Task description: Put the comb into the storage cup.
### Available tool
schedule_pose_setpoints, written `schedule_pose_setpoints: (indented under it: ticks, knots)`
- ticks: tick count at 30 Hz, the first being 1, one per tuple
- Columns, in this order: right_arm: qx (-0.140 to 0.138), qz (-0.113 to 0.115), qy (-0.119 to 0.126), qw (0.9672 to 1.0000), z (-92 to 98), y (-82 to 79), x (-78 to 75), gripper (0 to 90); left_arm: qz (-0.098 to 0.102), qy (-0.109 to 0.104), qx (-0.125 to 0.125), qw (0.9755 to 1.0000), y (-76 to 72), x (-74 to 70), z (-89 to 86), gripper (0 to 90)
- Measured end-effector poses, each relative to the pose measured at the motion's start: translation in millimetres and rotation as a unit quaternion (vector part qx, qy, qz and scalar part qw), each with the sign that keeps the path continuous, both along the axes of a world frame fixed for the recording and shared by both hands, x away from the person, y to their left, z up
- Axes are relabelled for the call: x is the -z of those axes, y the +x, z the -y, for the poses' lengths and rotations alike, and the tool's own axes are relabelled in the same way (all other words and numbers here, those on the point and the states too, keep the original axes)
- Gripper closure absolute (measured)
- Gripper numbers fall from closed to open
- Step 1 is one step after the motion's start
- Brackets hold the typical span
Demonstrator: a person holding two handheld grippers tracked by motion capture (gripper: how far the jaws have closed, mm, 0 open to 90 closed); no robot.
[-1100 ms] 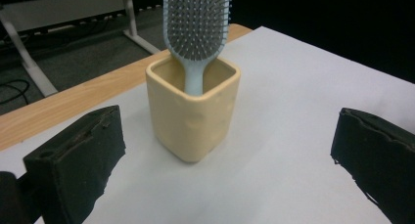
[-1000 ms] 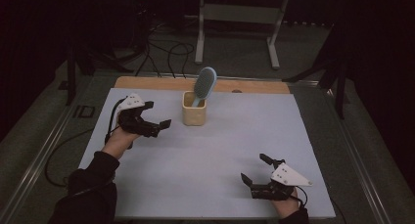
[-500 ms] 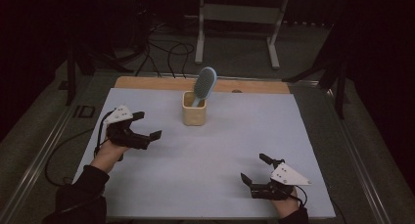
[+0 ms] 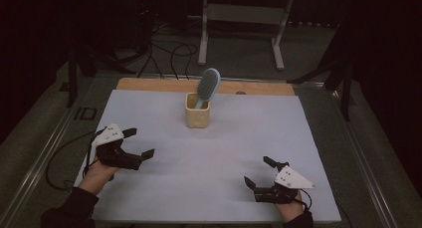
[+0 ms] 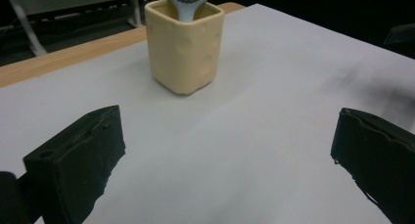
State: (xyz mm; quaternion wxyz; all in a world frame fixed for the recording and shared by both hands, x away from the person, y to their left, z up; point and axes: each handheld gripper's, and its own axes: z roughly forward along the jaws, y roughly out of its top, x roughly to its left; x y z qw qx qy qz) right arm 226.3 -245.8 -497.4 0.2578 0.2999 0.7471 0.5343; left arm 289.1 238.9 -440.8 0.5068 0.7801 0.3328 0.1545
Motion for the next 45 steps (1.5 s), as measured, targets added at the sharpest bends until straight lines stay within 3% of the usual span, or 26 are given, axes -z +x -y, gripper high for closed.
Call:
schedule_pose_setpoints:
  ticks: [6, 11, 13, 28, 32, 40, 45]
  knots:
    - [-0.002, 0.0, -0.001, 1.0, -0.7, 0.1, 0.2, 8.3, -0.001, 0.001, -0.006, 1.0, -15.7, 11.3, -9.4, 0.0]
    - [-0.002, -0.002, -0.001, 1.0, -0.9, -0.1, 0.3, 8.3, -0.015, 0.007, -0.01, 0.9998, -26.8, 26.5, -14.1, 0.0]
    - [-0.003, -0.002, -0.002, 1.0, -1.1, 0.1, 0.5, 8.3, -0.018, -0.001, -0.011, 0.9998, -33.5, 32.3, -16.7, 0.0]
    - [-0.002, -0.003, -0.002, 1.0, -1.2, -0.2, 0.4, 8.4, -0.022, 0.006, -0.019, 0.9995, -67.6, 56.1, -19.8, 0.0]
    - [-0.002, -0.004, 0.0, 1.0, -1.3, 0.0, 0.6, 8.4, -0.035, 0.009, -0.023, 0.9991, -73.4, 61.8, -23.8, 0.0]
    - [0.0, -0.004, -0.003, 1.0, -2.2, 0.3, 0.9, 8.3, -0.026, 0.022, -0.043, 0.9985, -82.5, 66.8, -33.0, 0.0]
    - [-0.003, -0.002, -0.001, 1.0, -1.4, 0.4, 0.5, 8.3, -0.018, 0.016, -0.06, 0.9979, -82.5, 67.9, -38.6, 0.0]
